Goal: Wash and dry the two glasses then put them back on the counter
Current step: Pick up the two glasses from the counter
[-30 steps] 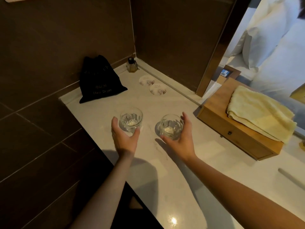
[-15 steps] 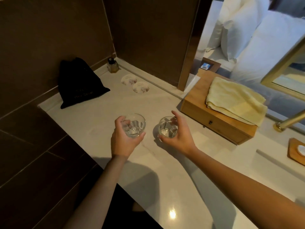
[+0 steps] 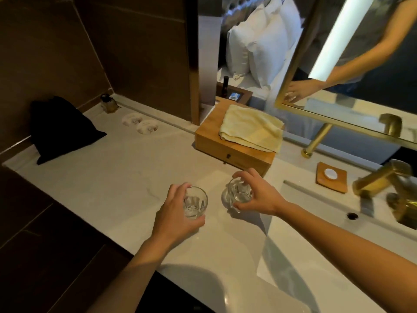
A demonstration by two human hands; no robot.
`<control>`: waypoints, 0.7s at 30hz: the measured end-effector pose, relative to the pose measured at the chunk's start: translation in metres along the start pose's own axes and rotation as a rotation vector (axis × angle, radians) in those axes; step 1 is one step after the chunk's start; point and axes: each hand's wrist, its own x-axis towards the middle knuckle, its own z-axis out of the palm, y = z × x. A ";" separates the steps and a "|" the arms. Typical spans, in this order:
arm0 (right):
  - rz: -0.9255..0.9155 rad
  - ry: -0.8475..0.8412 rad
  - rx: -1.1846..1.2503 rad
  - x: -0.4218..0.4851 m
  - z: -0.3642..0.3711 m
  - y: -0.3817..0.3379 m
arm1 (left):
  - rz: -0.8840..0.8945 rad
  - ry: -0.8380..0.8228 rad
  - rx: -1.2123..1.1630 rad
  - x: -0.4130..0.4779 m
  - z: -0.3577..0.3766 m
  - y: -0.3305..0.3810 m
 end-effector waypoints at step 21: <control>0.192 0.150 0.487 -0.057 0.022 0.043 | 0.009 -0.106 0.069 -0.040 0.040 0.022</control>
